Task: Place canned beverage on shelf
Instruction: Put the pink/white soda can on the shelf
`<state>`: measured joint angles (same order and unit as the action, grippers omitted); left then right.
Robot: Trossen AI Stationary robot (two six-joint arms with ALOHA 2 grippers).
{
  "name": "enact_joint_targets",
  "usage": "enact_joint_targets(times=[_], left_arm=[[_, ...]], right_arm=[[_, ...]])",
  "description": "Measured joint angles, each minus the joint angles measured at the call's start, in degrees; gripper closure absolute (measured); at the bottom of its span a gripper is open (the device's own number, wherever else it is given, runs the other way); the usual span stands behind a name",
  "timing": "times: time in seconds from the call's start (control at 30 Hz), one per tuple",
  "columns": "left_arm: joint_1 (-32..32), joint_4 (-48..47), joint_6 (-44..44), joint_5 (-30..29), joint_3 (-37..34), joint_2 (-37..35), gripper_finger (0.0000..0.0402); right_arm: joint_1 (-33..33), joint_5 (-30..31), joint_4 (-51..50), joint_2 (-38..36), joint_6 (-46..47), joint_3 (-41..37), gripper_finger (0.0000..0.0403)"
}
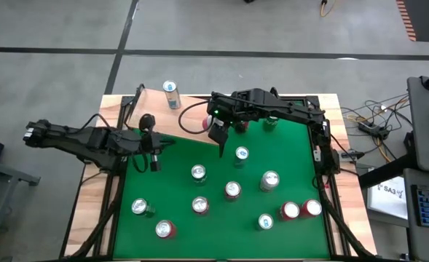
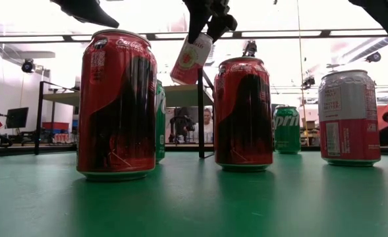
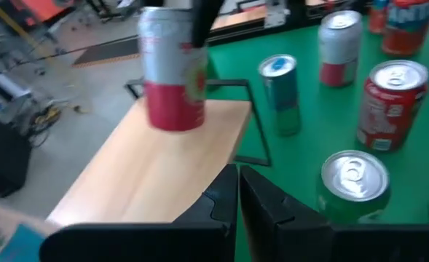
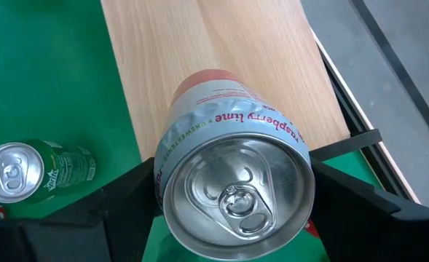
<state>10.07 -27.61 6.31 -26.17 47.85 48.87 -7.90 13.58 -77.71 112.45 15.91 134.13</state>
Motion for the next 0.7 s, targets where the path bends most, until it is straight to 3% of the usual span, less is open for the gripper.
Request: enact_joint_targets(times=[0.27,0.43,0.7], left_arm=[[-0.4,13.4,11.1,1.5,-3.6,6.4,0.0402],[-2.6,24.0,12.7,1.4,-3.7,11.6,0.0402],[-9.0,31.6,12.7,0.0,-3.7,21.1,0.0402]], right_arm=[[0.0,0.0,0.0,0.1,-0.1,0.0,0.0108],[0.0,0.0,0.0,0.1,-0.3,0.0,0.0108],[0.0,-0.5,0.0,0.1,-0.5,0.0,0.0108]])
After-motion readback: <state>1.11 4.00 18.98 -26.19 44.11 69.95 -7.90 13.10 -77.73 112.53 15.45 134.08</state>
